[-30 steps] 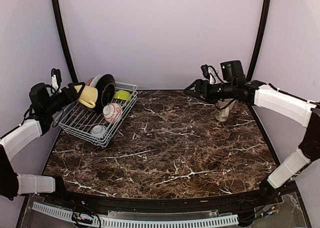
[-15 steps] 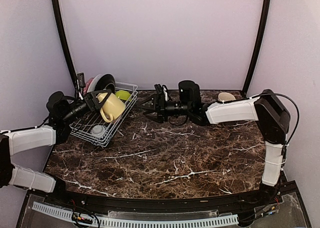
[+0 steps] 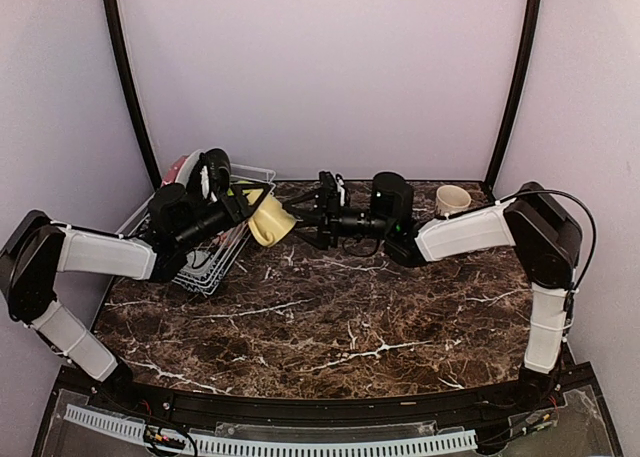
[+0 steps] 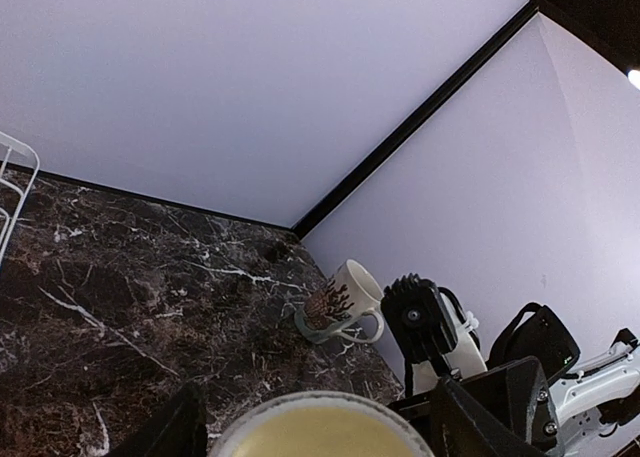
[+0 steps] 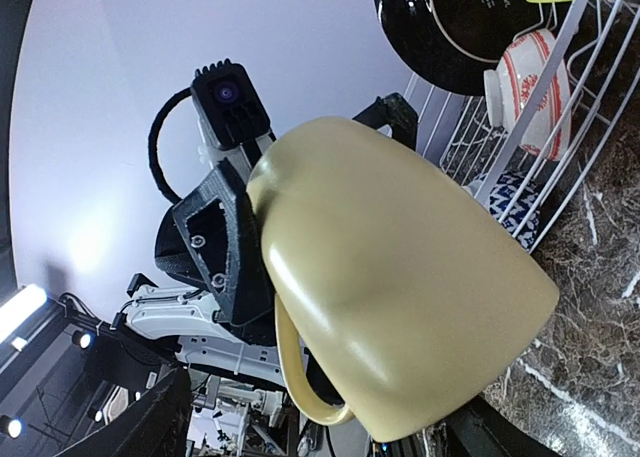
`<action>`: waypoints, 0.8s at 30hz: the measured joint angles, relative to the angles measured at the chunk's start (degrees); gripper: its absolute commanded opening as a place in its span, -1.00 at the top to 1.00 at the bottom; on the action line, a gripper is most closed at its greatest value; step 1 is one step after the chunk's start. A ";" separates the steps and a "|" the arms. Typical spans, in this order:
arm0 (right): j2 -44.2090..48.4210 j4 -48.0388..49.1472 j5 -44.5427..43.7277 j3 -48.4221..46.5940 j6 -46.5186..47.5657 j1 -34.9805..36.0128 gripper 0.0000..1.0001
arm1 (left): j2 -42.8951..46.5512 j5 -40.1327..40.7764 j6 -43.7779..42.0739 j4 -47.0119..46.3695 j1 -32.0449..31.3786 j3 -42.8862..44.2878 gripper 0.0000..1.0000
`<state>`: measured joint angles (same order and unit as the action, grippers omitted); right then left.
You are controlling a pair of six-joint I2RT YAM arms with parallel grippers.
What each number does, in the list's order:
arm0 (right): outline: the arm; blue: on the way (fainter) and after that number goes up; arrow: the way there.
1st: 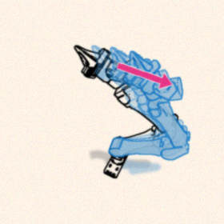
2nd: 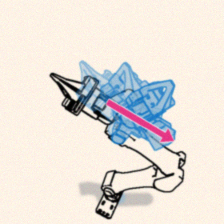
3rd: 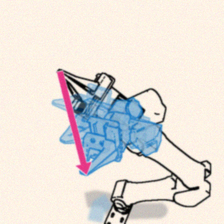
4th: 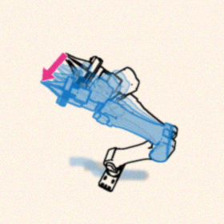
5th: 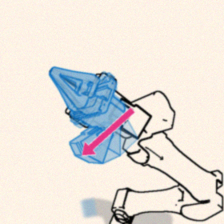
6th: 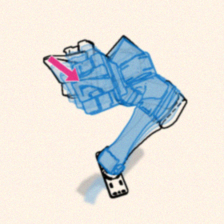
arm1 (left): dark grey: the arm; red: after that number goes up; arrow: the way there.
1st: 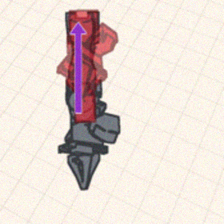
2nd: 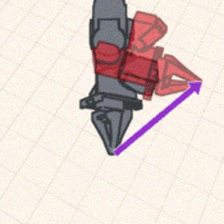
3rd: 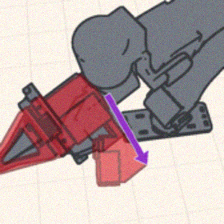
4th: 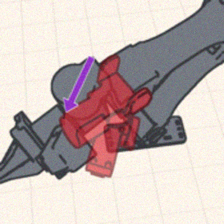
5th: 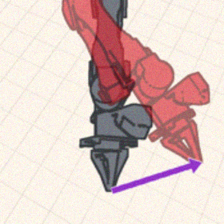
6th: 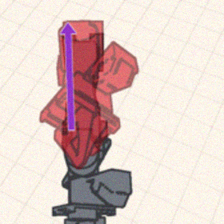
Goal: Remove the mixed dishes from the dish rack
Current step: Pass from the left arm to the right
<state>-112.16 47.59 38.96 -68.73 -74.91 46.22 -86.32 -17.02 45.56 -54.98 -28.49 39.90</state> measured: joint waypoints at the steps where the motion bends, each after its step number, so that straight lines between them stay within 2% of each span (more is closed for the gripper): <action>1: 0.00 0.72 -0.20 0.63 -0.90 -0.11 -0.59 | -0.70 0.55 0.13 -0.24 -0.94 0.44 0.98; 3: 0.04 1.31 -0.57 1.57 -2.56 -0.22 -0.57 | -1.38 1.49 0.17 -0.68 -2.36 0.90 0.99; 11: 0.07 11.21 -1.22 4.72 -10.86 -1.51 -0.14 | -3.15 1.42 -0.55 -2.71 -4.55 2.78 0.98; 14: -0.28 14.84 -1.60 4.68 -13.55 -1.86 0.09 | -4.07 1.46 -1.38 -4.61 -5.33 3.23 0.98; 16: -0.83 17.00 -1.75 4.66 -14.97 -2.05 0.32 | -4.48 1.42 -1.68 -6.08 -6.03 3.26 0.98; 20: -2.27 21.07 -2.38 4.48 -17.42 -2.12 0.99 | -5.40 1.51 -1.16 -9.27 -7.06 3.26 0.99; 23: -2.25 25.75 -2.01 3.93 -17.86 -2.69 1.00 | -6.38 1.38 0.87 -11.96 -6.99 3.23 0.95; 24: -2.12 26.08 -1.95 3.93 -17.75 -2.73 1.00 | -6.40 1.38 0.81 -12.66 -7.13 3.28 0.75</action>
<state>-114.28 73.67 37.01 -64.79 -92.66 43.48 -92.73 -15.64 46.37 -67.64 -35.62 43.18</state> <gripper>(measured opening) 0.058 0.721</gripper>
